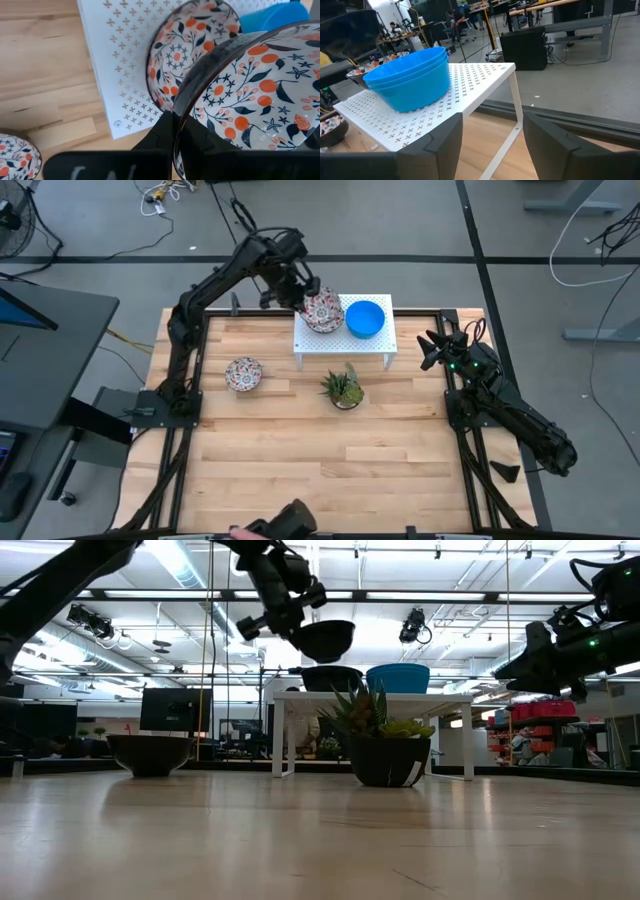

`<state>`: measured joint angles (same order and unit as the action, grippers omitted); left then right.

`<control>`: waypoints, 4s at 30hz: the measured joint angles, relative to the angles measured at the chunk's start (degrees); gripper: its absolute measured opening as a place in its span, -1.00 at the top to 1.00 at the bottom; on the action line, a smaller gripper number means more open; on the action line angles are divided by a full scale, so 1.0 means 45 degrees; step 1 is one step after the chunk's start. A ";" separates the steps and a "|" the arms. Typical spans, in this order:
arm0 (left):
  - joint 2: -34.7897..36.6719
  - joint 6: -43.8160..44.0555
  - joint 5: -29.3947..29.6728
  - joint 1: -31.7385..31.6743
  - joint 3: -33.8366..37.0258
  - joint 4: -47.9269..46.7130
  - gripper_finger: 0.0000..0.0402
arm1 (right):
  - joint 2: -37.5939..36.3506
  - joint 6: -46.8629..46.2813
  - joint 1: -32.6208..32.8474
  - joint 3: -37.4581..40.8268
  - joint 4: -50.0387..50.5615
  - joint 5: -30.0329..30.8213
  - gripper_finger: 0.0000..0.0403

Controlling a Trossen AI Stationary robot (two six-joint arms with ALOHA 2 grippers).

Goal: Pick & Place Mini bowls
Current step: Stack the bottom white patterned bowl on the white patterned bowl on the shelf, then stack the white patterned bowl on the white patterned bowl on the shelf

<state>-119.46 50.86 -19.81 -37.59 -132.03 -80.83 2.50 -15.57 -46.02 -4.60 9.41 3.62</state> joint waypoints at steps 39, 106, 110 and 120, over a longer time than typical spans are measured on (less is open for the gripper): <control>-0.1198 -0.0484 0.1131 0.0145 -0.0324 0.0399 0.49 | 0.0000 0.0000 0.0000 0.0000 0.0000 0.0000 -0.04; -0.0475 -0.2528 0.1009 0.0274 -0.0661 0.0046 0.65 | -0.0005 0.0000 0.0000 0.0000 0.0000 -0.0005 -0.04; -0.0166 -0.3557 0.1088 0.0460 -0.0661 -0.1676 0.64 | -0.0002 0.0000 0.0000 0.0000 0.0002 0.0000 -0.04; 0.1100 -0.5232 0.2100 0.1463 -0.0529 -0.2040 0.26 | -0.0005 0.0000 0.0000 0.0000 0.0004 0.0000 -0.04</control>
<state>-114.51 27.32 -10.35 -31.00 -134.41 -90.02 2.48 -15.57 -46.02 -4.60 9.43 3.62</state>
